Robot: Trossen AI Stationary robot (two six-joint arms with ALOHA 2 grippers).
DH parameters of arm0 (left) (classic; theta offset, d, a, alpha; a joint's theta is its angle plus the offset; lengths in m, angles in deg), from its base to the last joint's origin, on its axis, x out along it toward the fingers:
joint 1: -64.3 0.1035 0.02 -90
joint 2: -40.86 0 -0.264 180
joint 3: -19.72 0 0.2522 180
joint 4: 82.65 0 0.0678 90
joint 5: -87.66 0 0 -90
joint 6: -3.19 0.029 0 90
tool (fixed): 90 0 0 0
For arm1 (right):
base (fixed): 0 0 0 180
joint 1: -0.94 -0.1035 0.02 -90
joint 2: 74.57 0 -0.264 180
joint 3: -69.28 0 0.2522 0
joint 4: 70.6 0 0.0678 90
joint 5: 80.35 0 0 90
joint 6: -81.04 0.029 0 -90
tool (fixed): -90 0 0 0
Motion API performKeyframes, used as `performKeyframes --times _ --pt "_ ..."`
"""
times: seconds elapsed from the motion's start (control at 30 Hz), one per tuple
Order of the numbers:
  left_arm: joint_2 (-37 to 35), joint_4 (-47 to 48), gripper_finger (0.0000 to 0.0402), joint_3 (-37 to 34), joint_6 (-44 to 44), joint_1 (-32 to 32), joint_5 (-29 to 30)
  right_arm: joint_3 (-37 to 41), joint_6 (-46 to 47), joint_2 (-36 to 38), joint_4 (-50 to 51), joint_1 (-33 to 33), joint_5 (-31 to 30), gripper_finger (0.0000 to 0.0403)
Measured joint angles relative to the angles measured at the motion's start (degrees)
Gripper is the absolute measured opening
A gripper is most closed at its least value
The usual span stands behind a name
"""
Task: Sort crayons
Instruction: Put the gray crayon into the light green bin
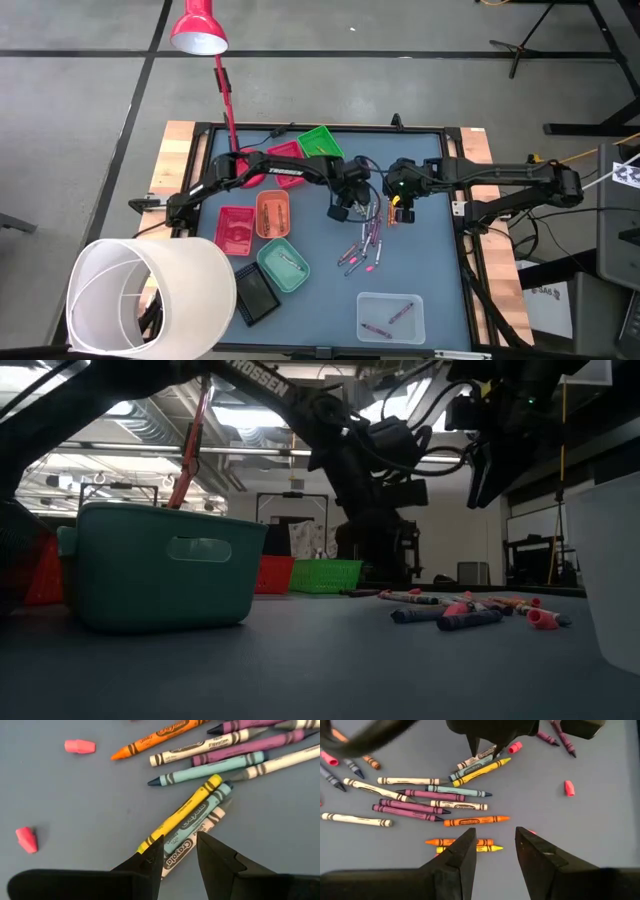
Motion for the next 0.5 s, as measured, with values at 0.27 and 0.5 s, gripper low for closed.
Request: performKeyframes --times 0.27,0.5 --pt "0.0 0.57 0.0099 -0.06 -0.07 0.02 -1.25 0.0 -0.02 0.0 0.0 0.0 0.04 0.0134" --pt "0.0 0.05 0.0099 -2.29 -0.13 0.09 -1.45 0.0 -0.04 -0.02 -0.02 -0.02 0.09 0.0134"
